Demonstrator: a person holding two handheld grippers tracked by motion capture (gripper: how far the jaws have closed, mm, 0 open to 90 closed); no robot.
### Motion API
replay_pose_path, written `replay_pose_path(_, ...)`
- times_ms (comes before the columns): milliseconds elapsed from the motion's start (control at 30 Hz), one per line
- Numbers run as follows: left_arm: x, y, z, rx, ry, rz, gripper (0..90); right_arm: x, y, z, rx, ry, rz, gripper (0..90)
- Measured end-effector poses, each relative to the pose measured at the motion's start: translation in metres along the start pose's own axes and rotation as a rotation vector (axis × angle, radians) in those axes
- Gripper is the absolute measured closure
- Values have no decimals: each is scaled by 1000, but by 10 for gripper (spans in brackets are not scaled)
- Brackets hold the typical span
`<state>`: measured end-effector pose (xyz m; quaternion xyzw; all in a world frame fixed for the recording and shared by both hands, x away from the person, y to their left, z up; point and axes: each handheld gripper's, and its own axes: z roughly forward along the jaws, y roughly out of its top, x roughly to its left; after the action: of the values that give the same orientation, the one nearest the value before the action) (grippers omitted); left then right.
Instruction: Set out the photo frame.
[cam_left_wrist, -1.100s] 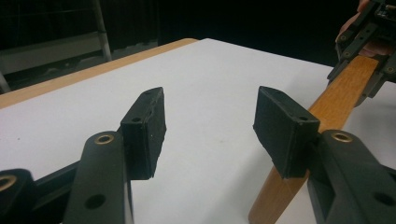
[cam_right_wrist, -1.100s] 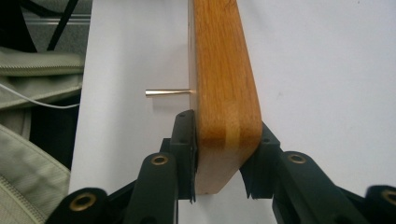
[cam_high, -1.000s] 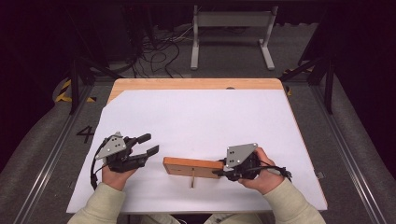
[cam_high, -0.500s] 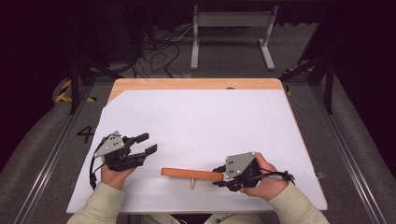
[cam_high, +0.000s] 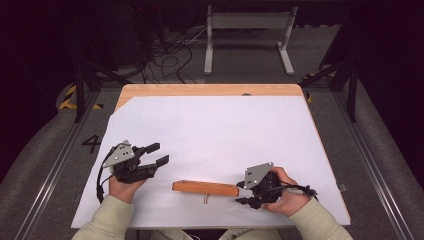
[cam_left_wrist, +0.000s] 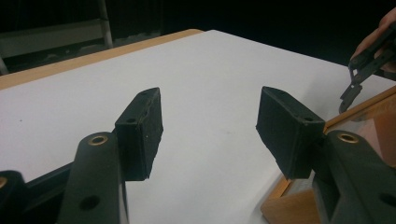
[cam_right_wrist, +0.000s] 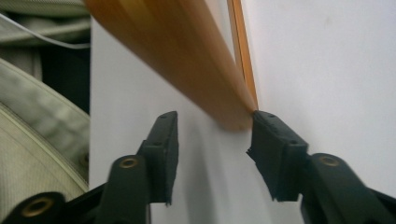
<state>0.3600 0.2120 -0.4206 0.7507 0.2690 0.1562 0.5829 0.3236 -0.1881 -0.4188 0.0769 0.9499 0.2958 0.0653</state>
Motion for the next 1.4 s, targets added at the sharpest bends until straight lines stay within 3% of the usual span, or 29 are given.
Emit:
replay_pose_path(133, 0, -1, 1, 7, 6, -16, 407, -3, -8, 4, 69, 30, 49, 829)
replay_pose_path(233, 1, -1, 0, 16, 23, -10, 408, -2, -10, 8, 71, 61, 60, 900)
replay_pose_path(400, 2, -1, 1, 36, 57, -22, 408, 0, -9, 13, 52, 96, 65, 900)
replay_pose_path(700, 3, -3, 3, 61, 71, -33, 388, 0, -6, 20, 0, 116, 88, 900)
replay_pose_path(967, 3, -3, 4, 70, 79, -34, 371, -3, -6, 22, -22, 86, 126, 900)
replay_pose_path(1200, 0, -3, 2, 70, 88, -16, 367, -13, -6, 23, -48, 31, 219, 900)
replay_pose_path(1400, 0, -5, 0, 71, 95, -24, 366, -24, -2, 24, -59, -30, 264, 900)
